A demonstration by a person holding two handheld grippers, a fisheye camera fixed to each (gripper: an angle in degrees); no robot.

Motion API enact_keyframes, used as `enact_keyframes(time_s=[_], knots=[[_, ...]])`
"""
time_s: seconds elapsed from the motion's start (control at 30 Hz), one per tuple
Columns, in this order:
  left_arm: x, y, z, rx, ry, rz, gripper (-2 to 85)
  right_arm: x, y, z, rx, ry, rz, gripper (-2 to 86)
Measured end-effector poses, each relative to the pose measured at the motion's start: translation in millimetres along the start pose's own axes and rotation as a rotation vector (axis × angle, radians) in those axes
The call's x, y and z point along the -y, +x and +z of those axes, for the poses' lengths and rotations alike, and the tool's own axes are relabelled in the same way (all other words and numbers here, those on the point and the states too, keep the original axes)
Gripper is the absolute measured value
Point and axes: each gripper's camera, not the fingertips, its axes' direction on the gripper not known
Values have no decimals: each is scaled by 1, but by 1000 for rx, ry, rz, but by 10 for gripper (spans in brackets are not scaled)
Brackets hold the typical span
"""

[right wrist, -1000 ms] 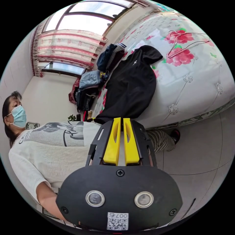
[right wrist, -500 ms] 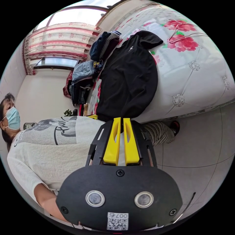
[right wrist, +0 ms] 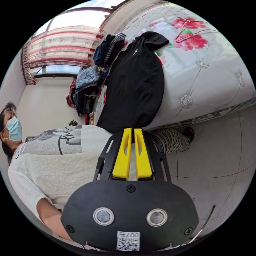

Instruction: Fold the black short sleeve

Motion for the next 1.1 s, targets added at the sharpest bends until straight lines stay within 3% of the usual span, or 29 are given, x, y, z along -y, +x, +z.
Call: enact_keyframes(time_s=[0.3,0.47,0.6,0.77,0.93,1.1], knots=[[13,-22,33,-88,-128,-130,95,-2,-3,10,1,-15,-4,0],[24,-27,59,-67,-200,-191,31,-9,2,13,12,-14,26,0],[31,-40,63,-158,-199,-196,-5,-5,3,11,1,-17,31,0],[61,-61,22,-295,65,-192,-9,28,-8,-8,55,47,-28,-1],[151,-107,-54,-424,369,-207,-10,131,-49,-72,148,260,-113,-1],[229,-52,-202,-404,696,90,-10,189,-180,-156,189,493,-439,-1]])
